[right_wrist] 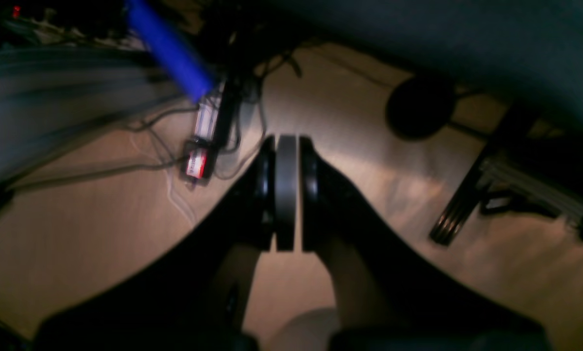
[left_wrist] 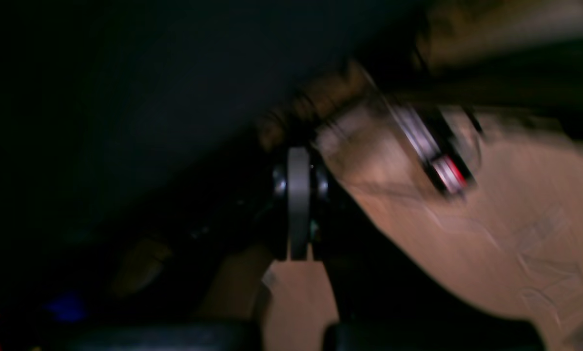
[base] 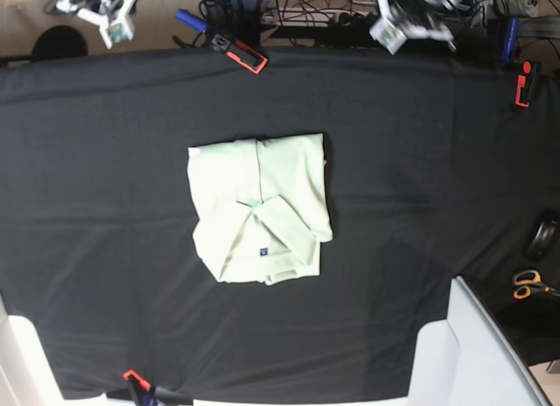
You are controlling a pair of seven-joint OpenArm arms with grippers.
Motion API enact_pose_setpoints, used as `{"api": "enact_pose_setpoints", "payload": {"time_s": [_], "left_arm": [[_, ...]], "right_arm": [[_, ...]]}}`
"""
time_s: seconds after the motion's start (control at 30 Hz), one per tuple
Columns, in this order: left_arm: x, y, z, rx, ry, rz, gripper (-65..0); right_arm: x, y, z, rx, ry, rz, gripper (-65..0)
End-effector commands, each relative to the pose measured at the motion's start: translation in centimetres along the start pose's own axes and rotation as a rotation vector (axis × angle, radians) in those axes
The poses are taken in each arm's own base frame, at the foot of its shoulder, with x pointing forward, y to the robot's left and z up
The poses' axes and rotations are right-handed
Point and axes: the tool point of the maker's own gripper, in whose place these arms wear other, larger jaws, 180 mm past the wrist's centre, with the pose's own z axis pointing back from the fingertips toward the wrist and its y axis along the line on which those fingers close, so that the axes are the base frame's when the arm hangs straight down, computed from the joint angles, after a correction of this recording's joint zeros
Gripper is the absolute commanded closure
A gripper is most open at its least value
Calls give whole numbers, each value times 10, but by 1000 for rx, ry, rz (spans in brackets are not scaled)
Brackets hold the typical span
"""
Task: Fold the T-shirt properly
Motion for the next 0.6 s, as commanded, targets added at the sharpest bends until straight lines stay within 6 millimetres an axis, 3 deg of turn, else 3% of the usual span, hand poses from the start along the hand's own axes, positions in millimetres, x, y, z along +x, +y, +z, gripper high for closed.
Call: {"api": "enact_pose_setpoints", "payload": {"time_s": [0.0,0.2,0.33,0.43,0.57], "left_arm": [[-11,-5,-4,-4,25,19,0],[-60,-27,-51,-72,182,133,0],[-87,-39,-82,-123,288,208,0],[-95,-52,-105,-169,320,271,0],[-106,-68,-131,-229,332,381,0]], "right_arm": [[-9,4,-5,4,12,-16,-7],[-74,14,-64,38,187,-76,-7],[-119,10,-103,50,354,-111,-7],[-145,4,-129,54,428,-142,-10],[-160,-3,-152,71,463,-63,-15]]}}
